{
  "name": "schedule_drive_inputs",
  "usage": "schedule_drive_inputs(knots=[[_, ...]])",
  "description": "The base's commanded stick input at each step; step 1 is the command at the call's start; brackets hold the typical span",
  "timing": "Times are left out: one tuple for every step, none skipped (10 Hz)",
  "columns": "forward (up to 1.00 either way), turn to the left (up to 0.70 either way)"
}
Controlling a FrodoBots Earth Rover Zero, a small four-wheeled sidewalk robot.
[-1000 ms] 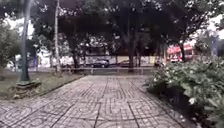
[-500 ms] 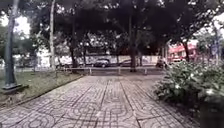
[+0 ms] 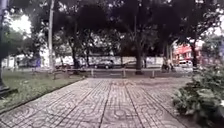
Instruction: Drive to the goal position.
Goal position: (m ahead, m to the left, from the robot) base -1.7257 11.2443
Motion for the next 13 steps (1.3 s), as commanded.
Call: schedule_drive_inputs(knots=[[1.00, 0.20], [1.00, 0.04], [1.00, 0.00], [1.00, 0.00], [1.00, 0.03], [1.00, 0.23], [1.00, 0.01], [1.00, 0.00], [1.00, 0.00], [1.00, 0.00], [1.00, 0.00], [1.00, 0.00], [1.00, 0.00]])
